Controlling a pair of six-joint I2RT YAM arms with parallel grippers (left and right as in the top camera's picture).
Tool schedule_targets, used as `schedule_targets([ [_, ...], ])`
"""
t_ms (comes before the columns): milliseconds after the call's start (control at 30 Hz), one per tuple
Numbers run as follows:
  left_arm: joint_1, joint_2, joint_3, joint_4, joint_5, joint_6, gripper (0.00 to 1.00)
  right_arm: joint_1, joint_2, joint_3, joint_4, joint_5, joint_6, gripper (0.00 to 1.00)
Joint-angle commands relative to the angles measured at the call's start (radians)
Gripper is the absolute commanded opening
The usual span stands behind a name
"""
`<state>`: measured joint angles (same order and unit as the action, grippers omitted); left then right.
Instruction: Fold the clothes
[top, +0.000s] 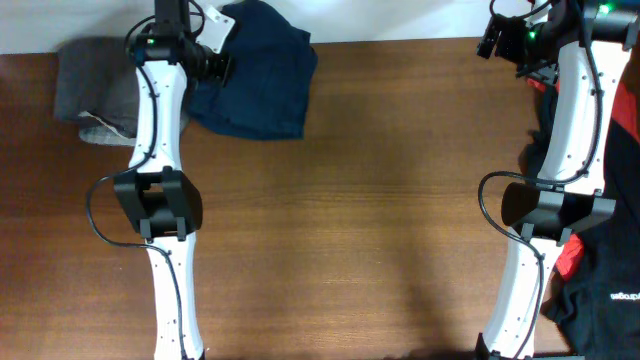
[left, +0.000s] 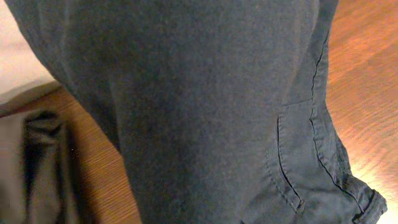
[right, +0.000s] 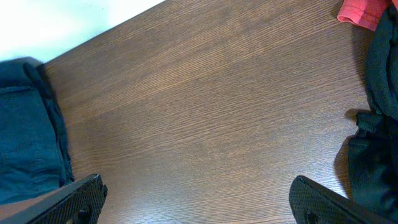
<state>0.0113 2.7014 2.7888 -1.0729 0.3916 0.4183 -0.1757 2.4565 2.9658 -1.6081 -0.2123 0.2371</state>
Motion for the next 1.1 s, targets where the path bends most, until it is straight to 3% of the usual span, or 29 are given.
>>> schedule_targets([
  [0, 0.032, -0.011, 0.029, 0.006, -0.008, -0.013, 0.00, 0.006, 0.005, -0.005, 0.000, -0.013, 0.008, 0.99],
  [400, 0.082, -0.015, 0.061, 0.017, -0.010, -0.013, 0.00, 0.006, 0.005, -0.005, -0.003, -0.013, 0.008, 0.99],
  [633, 0.092, -0.015, 0.162, 0.018, -0.087, -0.013, 0.00, 0.006, 0.005, -0.005, -0.012, -0.013, 0.008, 0.99],
  [1067, 0.164, -0.016, 0.169, 0.014, -0.147, -0.013, 0.01, 0.006, 0.005, -0.005, -0.028, -0.013, 0.007, 0.99],
])
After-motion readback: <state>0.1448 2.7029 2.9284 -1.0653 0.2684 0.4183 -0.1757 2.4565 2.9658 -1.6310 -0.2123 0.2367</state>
